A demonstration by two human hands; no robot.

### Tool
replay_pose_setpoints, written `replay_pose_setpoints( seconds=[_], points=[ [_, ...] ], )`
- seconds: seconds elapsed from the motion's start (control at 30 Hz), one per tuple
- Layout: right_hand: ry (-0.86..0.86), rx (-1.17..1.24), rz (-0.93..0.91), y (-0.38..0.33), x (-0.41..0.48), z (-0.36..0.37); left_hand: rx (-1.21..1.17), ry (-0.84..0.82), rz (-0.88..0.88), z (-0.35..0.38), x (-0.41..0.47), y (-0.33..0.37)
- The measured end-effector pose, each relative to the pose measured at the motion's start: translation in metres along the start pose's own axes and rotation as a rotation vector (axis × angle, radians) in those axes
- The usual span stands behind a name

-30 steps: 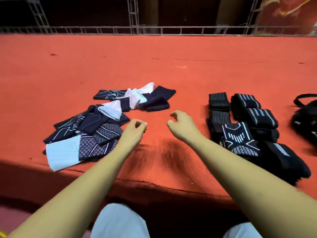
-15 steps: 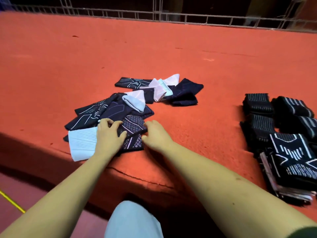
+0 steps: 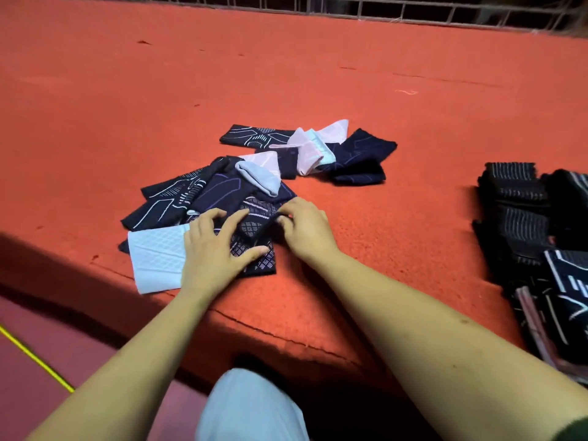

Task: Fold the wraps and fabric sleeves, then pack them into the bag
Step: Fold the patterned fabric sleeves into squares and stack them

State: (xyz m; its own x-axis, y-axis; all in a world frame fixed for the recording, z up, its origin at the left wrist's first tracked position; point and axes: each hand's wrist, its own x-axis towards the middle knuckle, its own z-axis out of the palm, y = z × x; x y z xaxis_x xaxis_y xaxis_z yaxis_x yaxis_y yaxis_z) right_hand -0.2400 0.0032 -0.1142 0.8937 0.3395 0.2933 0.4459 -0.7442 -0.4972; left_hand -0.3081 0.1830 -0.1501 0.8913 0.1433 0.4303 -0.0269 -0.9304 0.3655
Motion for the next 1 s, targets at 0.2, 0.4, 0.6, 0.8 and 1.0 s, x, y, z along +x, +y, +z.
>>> replay_pose_setpoints(
  seconds=[0.2, 0.4, 0.6, 0.8, 1.0],
  points=[
    [-0.020, 0.129, -0.177, 0.012, -0.034, -0.058, -0.025, -0.042, 0.030, -0.005, -0.002, 0.002],
    [-0.007, 0.257, 0.066, 0.050, -0.087, -0.111, 0.198, -0.123, 0.011, -0.005, -0.006, 0.032],
    [0.029, 0.690, 0.324, 0.051, -0.118, -0.170, -0.262, -0.207, 0.352, -0.004, -0.011, 0.133],
    [0.196, 0.881, 0.433, 0.062, -0.112, -0.210, -0.741, -0.165, 0.266, -0.015, 0.029, 0.209],
    [0.400, 0.510, 0.110, 0.061, -0.104, -0.247, -0.919, -0.091, 0.313, -0.047, 0.077, 0.243]
  ],
)
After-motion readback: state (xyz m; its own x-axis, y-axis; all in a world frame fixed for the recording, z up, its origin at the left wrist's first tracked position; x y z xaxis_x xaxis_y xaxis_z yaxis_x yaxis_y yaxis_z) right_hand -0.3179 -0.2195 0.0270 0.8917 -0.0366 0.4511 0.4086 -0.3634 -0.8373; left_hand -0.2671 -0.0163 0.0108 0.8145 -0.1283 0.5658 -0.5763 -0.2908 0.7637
